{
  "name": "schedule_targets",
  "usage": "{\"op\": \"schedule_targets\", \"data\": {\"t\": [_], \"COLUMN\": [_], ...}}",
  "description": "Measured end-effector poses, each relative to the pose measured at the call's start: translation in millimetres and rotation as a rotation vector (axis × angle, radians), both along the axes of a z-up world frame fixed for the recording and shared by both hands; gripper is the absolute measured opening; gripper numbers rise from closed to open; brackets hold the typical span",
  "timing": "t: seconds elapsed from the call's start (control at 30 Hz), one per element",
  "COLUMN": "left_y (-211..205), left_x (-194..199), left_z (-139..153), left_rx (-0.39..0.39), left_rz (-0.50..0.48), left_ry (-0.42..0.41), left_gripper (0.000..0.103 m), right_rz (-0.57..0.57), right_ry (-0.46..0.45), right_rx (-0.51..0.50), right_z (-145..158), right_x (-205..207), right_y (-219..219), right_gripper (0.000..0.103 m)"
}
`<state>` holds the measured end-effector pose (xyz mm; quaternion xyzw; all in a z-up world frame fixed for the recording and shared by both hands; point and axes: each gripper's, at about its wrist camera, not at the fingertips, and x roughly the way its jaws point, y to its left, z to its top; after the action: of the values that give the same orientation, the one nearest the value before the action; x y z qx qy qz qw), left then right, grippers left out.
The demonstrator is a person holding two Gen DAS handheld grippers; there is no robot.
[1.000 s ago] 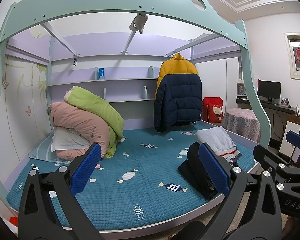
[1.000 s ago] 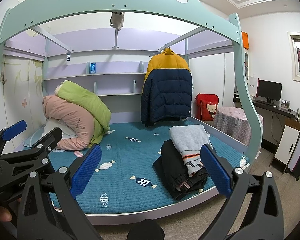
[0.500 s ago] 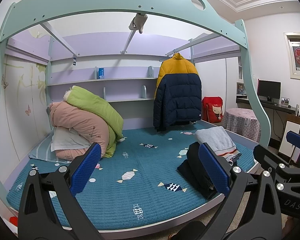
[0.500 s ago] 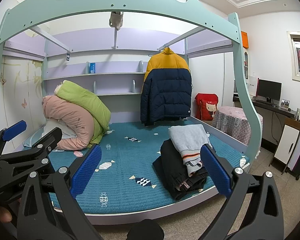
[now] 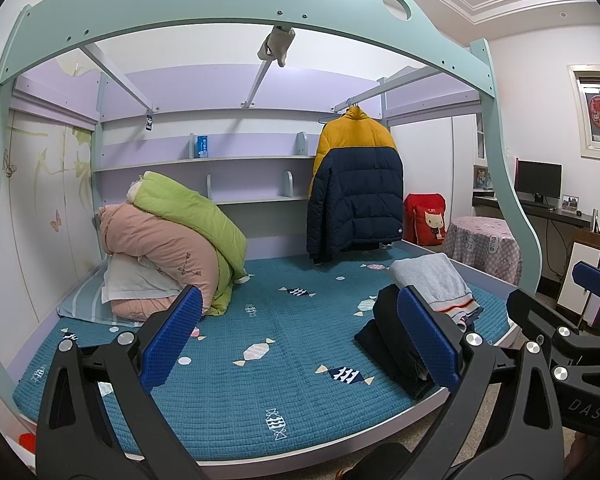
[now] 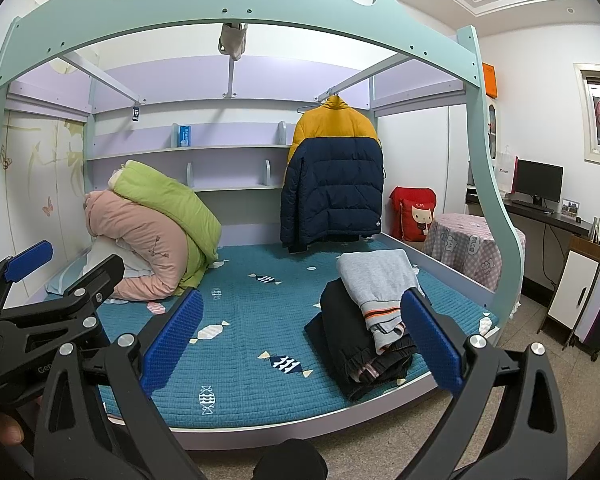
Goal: Fold large clothes
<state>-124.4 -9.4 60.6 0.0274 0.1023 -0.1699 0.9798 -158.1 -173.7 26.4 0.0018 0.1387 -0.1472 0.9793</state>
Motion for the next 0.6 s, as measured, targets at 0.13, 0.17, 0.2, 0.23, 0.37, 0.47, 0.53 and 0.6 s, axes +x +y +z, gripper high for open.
{"op": "schedule_targets", "data": {"t": [0.13,0.17,0.2,0.23,0.37,0.47,0.53,0.6], "left_y": [0.9,0.9,0.8,1.3,1.4,1.5,1.2,0.2], "left_x": [0.1,0.1,0.1,0.2,0.1,0.2,0.1,0.0], "left_z": [0.0,-0.1,-0.1,-0.1,-0.2,-0.3,-0.5,-0.5], "left_rx": [0.000,0.000,0.000,0.000,0.000,-0.001,0.000,0.001], "left_rz": [-0.001,-0.001,-0.002,-0.002,-0.003,-0.002,-0.003,-0.001], "left_ry": [-0.001,-0.001,-0.001,0.000,-0.001,0.000,0.000,0.000], "left_gripper": [0.098,0.098,0.098,0.098,0.098,0.098,0.098,0.098], "right_rz": [0.000,0.000,0.000,0.000,-0.002,-0.002,-0.004,-0.007], "right_ry": [-0.001,-0.001,-0.001,0.000,-0.001,-0.001,0.000,0.000], "right_rx": [0.001,0.000,0.000,0.001,0.001,0.002,0.001,0.001], "right_z": [0.2,0.2,0.0,-0.5,0.3,-0.3,-0.2,-0.6], "right_x": [-0.4,-0.5,-0.4,-0.3,-0.6,-0.4,-0.5,-0.8], "right_y": [0.7,0.8,0.6,0.7,0.7,0.4,0.3,0.4], "right_gripper": [0.096,0.096,0.096,0.096,0.096,0.096,0.096,0.096]}}
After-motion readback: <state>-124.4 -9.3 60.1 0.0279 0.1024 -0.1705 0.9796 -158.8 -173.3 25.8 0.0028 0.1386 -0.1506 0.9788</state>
